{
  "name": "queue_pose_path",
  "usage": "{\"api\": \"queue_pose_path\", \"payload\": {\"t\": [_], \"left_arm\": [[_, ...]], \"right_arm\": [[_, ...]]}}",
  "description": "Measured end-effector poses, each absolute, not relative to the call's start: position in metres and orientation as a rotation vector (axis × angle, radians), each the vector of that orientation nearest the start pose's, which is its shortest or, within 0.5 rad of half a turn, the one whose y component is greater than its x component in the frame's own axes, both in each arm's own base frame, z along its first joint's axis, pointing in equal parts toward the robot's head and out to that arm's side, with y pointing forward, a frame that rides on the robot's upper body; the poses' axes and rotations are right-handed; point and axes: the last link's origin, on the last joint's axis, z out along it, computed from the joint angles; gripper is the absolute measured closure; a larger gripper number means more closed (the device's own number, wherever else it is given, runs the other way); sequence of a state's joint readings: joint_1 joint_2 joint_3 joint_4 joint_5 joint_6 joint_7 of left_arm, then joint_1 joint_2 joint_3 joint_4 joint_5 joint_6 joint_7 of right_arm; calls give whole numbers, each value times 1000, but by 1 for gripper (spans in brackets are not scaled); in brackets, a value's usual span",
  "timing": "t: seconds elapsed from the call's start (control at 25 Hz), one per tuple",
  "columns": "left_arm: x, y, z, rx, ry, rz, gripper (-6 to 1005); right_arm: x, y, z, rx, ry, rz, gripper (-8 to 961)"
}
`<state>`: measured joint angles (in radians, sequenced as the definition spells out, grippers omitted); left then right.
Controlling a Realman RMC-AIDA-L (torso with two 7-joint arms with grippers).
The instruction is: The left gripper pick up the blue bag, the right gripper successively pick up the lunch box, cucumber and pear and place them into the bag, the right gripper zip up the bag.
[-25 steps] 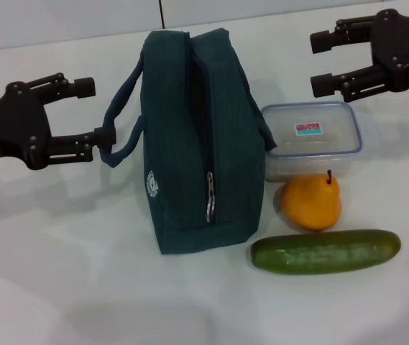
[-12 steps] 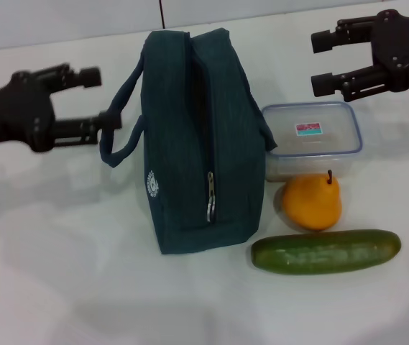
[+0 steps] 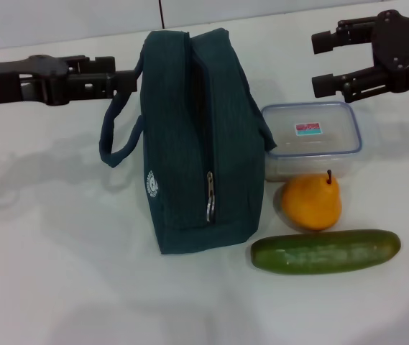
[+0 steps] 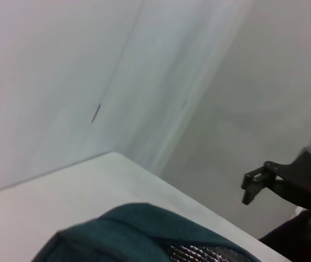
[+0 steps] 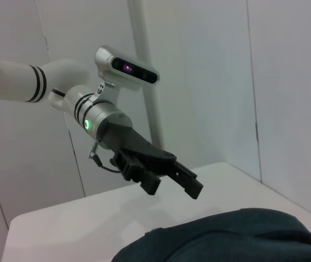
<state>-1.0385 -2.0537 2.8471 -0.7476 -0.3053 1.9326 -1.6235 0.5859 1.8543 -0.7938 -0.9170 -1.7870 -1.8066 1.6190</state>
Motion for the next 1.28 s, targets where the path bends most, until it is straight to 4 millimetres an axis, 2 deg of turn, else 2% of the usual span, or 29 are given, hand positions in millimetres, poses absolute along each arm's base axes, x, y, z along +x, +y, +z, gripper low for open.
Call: {"api": "queue_pose_path", "payload": {"t": [0.48, 0.96, 1.16, 1.28], "left_arm": [[-175, 386, 33, -2791, -1053, -769, 174], [-173, 394, 17, -2788, -1078, -713, 236], [-177, 398, 5, -2786, -1101, -603, 262], [-175, 398, -1, -2809, -1089, -601, 278]], "right_arm": [[208, 355, 118, -2833, 306, 705, 146], [210, 353, 115, -2833, 314, 715, 146], [210, 353, 114, -2832, 319, 717, 146], [211, 352, 113, -2827, 326, 719, 146]]}}
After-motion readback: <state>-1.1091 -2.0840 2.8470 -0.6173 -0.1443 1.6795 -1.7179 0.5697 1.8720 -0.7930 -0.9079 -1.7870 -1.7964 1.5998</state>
